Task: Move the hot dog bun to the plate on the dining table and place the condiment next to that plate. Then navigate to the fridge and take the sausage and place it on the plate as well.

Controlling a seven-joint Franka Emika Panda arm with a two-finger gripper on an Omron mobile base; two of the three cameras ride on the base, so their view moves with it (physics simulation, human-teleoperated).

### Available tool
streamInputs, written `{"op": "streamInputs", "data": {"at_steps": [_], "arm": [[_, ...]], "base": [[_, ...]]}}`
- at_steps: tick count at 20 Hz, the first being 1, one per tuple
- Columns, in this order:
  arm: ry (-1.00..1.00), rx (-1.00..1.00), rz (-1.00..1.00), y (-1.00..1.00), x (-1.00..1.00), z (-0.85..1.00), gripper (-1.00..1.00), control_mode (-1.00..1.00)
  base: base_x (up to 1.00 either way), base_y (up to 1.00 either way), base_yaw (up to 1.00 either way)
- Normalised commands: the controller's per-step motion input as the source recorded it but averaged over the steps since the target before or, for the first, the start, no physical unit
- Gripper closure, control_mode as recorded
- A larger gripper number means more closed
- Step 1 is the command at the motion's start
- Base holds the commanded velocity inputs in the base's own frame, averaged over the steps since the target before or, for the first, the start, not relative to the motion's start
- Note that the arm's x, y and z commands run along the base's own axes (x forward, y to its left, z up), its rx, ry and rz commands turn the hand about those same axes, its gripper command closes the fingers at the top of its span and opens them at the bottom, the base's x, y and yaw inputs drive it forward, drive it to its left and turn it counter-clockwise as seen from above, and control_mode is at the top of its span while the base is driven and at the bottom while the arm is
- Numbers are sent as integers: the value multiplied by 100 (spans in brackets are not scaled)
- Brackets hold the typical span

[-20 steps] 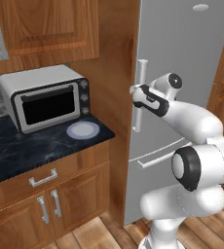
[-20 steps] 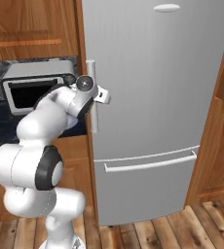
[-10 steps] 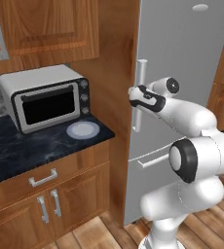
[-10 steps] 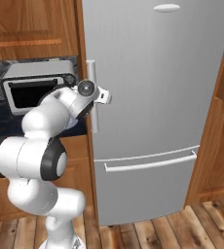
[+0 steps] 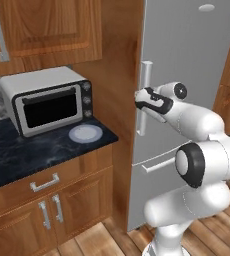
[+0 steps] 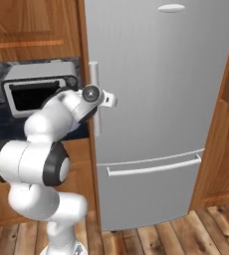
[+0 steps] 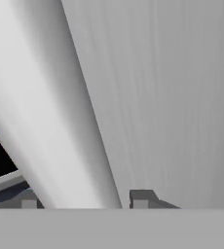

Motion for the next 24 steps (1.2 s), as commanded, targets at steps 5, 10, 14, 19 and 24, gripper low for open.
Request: {"op": "streamInputs", "data": {"at_steps": [5,10,14,19,24], "arm": [[-2,0,-2,-99,-49,18,100,-100],[-4,2,-1,-100,-85,16,100,-100],[-1,2,0,-100,-100,11,100,-100],[0,0,0,-100,-100,8,100,-100],[1,0,0,-100,-87,0,100,-100]], "base": [[0,0,0],[0,0,0],[0,0,0],[0,0,0],[0,0,0]]}}
